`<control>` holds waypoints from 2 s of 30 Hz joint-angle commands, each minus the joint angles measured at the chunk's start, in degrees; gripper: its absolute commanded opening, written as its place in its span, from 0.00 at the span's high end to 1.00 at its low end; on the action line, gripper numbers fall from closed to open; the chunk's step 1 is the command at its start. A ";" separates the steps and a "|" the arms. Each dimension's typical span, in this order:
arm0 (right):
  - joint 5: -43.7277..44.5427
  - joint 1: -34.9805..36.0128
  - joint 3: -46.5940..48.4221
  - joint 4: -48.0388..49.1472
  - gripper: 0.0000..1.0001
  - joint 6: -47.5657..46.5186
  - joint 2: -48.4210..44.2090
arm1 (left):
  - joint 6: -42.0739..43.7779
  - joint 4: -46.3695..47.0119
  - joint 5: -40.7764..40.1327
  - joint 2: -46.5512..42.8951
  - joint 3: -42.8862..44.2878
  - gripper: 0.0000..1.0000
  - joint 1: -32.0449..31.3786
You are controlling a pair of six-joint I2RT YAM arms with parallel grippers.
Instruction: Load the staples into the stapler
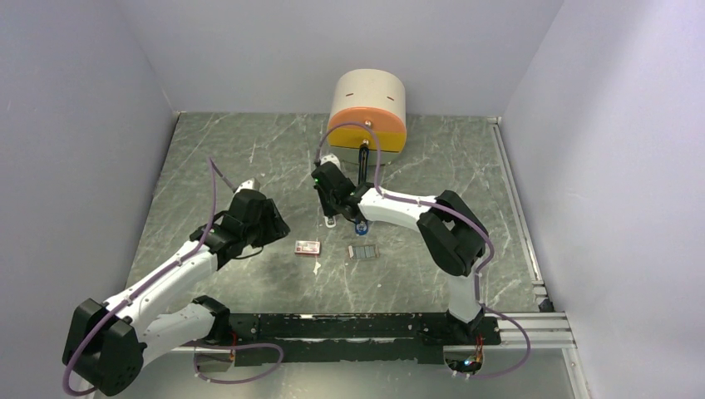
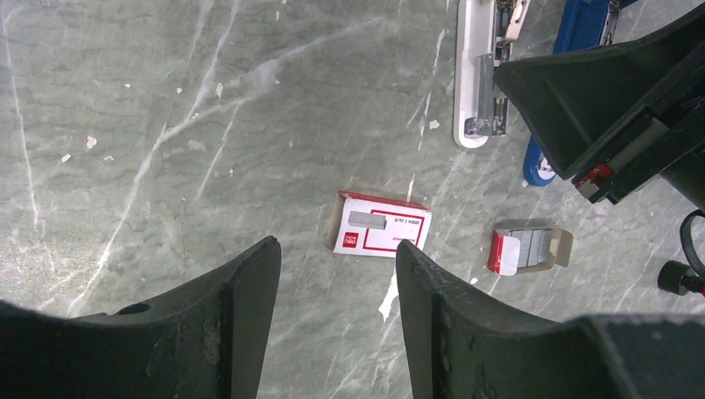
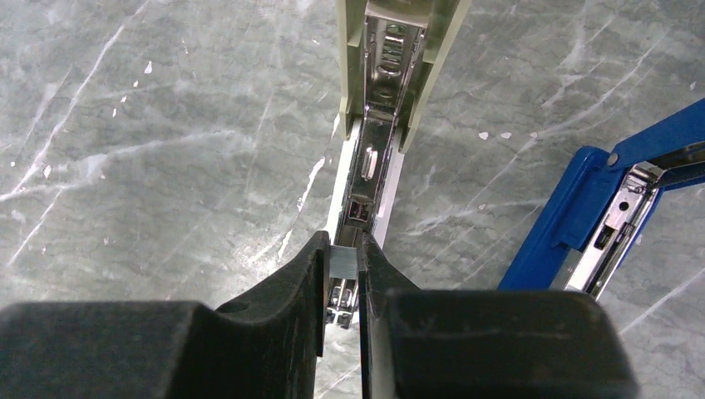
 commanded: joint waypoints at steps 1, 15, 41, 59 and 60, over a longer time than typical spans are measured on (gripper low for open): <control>1.45 -0.58 0.73 0.25 0.82 0.87 -0.43 | 0.83 2.06 1.52 -0.15 -0.88 0.42 0.82; -0.46 -1.31 -1.56 3.00 0.82 0.19 -2.38 | 0.93 1.94 1.53 -0.41 -1.17 0.42 1.33; -1.36 -1.31 -1.85 2.18 0.82 0.67 -3.07 | 0.67 1.95 1.80 -0.54 -1.87 0.43 1.58; -0.55 -0.72 -1.19 1.07 0.82 1.82 -2.84 | 0.67 2.30 1.82 -0.50 -2.22 0.43 1.63; -0.86 -0.70 -1.05 1.00 0.82 1.85 -2.57 | 0.69 2.30 1.86 -0.45 -2.15 0.43 1.64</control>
